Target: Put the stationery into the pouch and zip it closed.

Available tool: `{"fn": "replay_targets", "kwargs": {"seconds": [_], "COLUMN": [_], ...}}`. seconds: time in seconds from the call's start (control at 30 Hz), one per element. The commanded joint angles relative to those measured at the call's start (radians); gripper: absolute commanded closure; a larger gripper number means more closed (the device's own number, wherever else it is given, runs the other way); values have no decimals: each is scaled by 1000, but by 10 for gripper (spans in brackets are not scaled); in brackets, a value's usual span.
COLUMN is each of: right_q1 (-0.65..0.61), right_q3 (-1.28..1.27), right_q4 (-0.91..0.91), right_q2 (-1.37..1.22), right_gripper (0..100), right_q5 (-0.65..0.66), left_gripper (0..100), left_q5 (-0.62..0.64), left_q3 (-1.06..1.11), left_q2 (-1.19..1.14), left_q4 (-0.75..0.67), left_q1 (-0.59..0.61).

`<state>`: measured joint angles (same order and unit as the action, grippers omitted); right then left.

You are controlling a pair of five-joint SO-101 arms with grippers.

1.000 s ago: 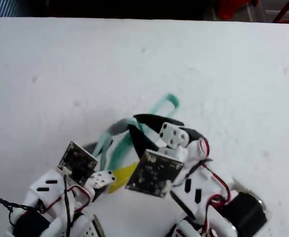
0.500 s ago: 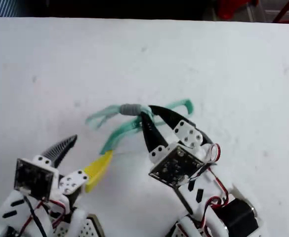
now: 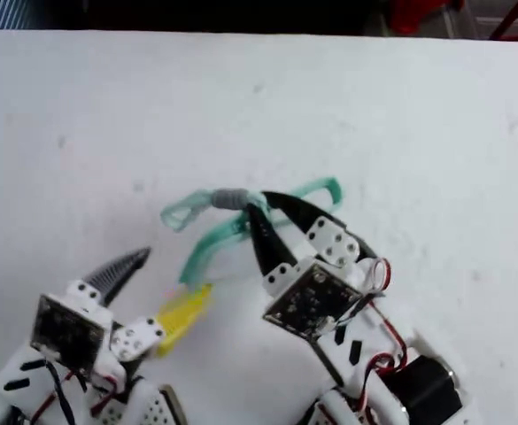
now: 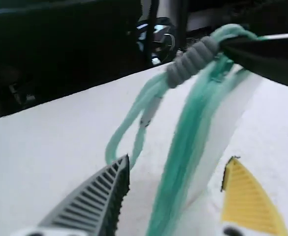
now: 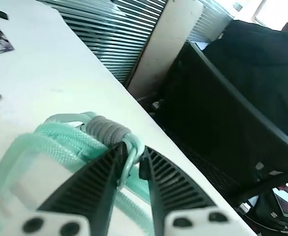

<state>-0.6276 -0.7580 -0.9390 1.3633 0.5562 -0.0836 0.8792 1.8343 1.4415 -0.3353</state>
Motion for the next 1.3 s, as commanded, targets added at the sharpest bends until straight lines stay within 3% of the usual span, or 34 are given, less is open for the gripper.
{"fn": "replay_targets", "kwargs": {"seconds": [0.0, 0.23, 0.4, 0.53, 0.67, 1.1, 1.27], "right_q1": [-30, -91, -133, -136, -136, -136, -93], "right_q3": [2, 91, 95, 95, 100, 169, 172], "right_q4": [2, -93, -101, -97, -73, -67, -71], "right_q2": [4, 1, -1, -2, -73, -156, -156], "right_gripper": [980, 980, 980, 980, 980, 980, 980], "right_q5": [-23, -81, -83, -84, -138, -203, -126], "left_gripper": [687, 690, 706, 817, 989, 979, 979], "left_q5": [-46, -43, -38, -38, -46, -46, -46], "left_q3": [15, 209, 245, 258, 258, 258, 256], "left_q2": [-4, -4, -4, -4, -4, -4, -4], "left_q4": [-21, -204, -255, -293, -288, -258, -236], "left_q1": [-163, -150, -151, -170, -274, -314, -312]}}
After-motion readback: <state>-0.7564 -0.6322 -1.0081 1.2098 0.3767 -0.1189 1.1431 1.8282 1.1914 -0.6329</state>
